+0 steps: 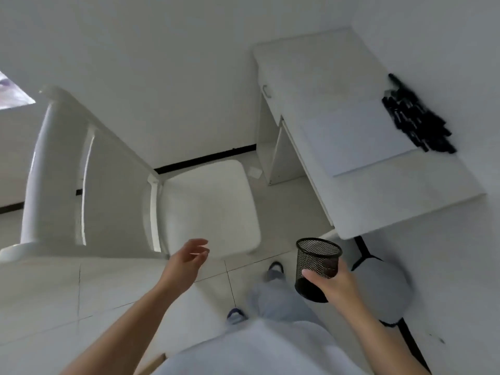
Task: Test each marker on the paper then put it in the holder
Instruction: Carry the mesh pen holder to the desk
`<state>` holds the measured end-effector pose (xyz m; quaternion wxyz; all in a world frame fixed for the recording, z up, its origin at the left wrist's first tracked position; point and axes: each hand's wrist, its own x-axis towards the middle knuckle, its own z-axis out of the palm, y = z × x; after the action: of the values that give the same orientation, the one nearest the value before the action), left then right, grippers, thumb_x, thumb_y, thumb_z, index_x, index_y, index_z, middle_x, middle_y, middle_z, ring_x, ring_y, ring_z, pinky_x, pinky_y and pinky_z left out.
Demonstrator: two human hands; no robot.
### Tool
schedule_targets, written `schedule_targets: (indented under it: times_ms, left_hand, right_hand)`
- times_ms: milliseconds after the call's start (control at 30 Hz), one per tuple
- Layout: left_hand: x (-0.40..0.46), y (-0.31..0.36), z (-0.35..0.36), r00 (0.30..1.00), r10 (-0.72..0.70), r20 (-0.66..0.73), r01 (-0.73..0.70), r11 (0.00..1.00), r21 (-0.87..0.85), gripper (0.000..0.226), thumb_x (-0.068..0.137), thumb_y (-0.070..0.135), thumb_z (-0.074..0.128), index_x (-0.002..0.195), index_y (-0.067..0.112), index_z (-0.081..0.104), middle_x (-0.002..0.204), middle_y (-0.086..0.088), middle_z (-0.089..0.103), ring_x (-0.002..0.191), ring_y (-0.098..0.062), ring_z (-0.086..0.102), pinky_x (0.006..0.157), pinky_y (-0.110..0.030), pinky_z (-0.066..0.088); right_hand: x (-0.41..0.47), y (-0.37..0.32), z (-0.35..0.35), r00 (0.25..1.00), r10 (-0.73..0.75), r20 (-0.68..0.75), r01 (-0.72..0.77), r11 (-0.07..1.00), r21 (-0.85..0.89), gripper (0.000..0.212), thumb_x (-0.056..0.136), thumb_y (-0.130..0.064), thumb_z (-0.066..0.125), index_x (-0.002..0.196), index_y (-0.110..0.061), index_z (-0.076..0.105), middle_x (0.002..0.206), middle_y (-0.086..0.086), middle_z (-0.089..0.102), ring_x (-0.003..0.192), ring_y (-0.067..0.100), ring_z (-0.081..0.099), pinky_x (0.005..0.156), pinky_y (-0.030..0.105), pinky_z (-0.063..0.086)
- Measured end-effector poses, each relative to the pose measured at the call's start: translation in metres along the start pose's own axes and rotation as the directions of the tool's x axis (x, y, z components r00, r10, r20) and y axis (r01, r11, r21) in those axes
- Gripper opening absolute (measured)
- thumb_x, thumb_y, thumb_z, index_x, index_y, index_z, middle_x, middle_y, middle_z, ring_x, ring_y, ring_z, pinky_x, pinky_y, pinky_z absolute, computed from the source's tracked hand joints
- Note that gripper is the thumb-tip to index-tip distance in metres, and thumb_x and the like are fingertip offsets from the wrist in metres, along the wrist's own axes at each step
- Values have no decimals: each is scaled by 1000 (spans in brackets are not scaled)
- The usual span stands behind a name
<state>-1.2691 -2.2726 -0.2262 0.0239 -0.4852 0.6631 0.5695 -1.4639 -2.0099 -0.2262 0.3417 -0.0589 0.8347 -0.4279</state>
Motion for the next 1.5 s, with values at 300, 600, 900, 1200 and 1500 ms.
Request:
schedule_targets:
  times_ms: [300, 600, 900, 1200, 1500]
  left_hand:
    - [96, 102, 45, 1000, -10, 18, 9, 999, 43, 23, 90, 14, 54, 101, 34, 58, 100, 4, 67, 93, -11, 61, 82, -30, 47]
    - [171, 206, 99, 973, 108, 203, -154, 961, 230, 20, 90, 17, 53, 102, 33, 58, 99, 9, 66, 91, -5, 60, 75, -17, 43]
    - [231, 315, 178, 832, 194, 521, -418, 835, 358, 21, 90, 21, 54, 100, 39, 55, 103, 11, 62, 92, -8, 60, 70, -16, 43]
    - [317, 406, 265, 625, 215, 750, -676, 629, 383, 32, 90, 20, 55, 120, 28, 48, 107, 9, 58, 89, -5, 58, 67, -14, 41]
    - [385, 447, 332, 221, -33, 975, -975, 30, 222, 44, 91, 30, 51, 133, 26, 41, 135, 7, 44, 125, -14, 35, 98, -24, 32]
  right_hand:
    - [120, -60, -51, 997, 20, -72, -20, 1000, -2, 52, 50, -50, 79, 91, -36, 49, 88, -25, 57, 80, -3, 53, 65, 20, 38]
    - [193, -82, -108, 973, 91, -213, -59, 987, 151, 55, 61, -39, 83, 102, -31, 48, 91, -22, 57, 88, 8, 56, 71, 25, 40]
    - [205, -65, -139, 874, 323, -364, -154, 893, 422, 59, 62, -41, 81, 107, -26, 46, 95, -12, 58, 88, 11, 56, 70, 24, 40]
    - [246, -80, -152, 673, 567, -475, -183, 750, 635, 61, 62, -41, 81, 110, -23, 48, 94, -12, 59, 87, 10, 57, 72, 26, 40]
    - [287, -97, -177, 326, 727, -605, -157, 672, 723, 70, 59, -43, 81, 115, -19, 45, 98, -8, 56, 89, 14, 53, 74, 28, 40]
